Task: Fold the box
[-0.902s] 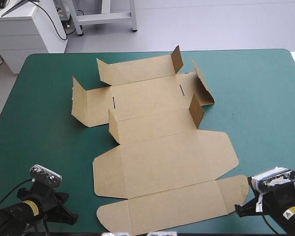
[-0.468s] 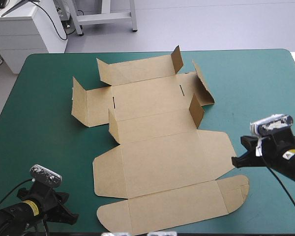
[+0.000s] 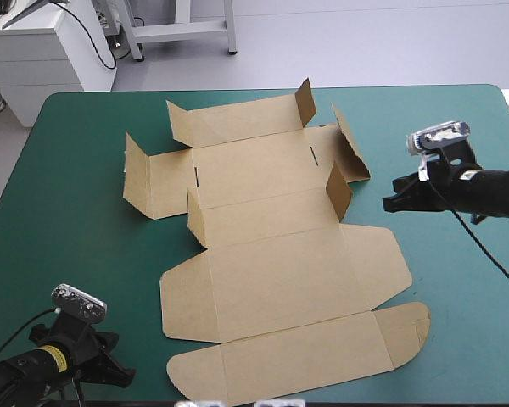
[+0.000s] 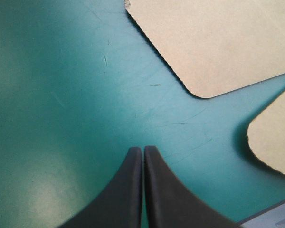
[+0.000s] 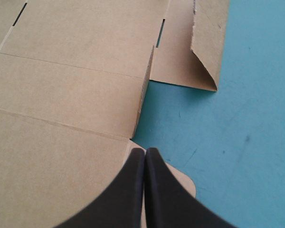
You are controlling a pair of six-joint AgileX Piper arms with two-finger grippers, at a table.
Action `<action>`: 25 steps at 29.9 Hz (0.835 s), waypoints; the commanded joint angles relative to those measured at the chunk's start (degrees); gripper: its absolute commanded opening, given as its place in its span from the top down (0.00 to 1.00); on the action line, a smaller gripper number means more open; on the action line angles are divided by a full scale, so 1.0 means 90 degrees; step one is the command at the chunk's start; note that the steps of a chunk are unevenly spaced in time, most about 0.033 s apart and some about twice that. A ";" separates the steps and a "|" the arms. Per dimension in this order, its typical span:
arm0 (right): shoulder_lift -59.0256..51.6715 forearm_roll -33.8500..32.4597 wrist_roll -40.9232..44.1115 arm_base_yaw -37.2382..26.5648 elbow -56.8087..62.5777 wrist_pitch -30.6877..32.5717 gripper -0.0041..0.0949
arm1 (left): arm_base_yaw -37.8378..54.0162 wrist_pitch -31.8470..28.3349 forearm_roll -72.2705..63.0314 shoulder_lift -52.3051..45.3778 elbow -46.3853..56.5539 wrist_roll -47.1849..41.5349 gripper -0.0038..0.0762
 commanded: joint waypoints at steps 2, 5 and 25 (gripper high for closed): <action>0.0609 -0.0496 0.0337 0.0591 -0.0967 -0.0353 0.98 | -0.0022 -0.0262 -0.0044 0.0058 -0.0154 0.0000 0.96; 0.1110 -0.1235 0.0895 0.0859 -0.1524 -0.0338 0.98 | -0.0022 -0.0262 -0.0044 0.0058 -0.0154 0.0000 0.96; 0.3790 -0.1902 0.1134 0.1554 -0.4405 0.0282 0.39 | -0.0022 -0.0262 -0.0044 0.0058 -0.0154 0.0000 0.96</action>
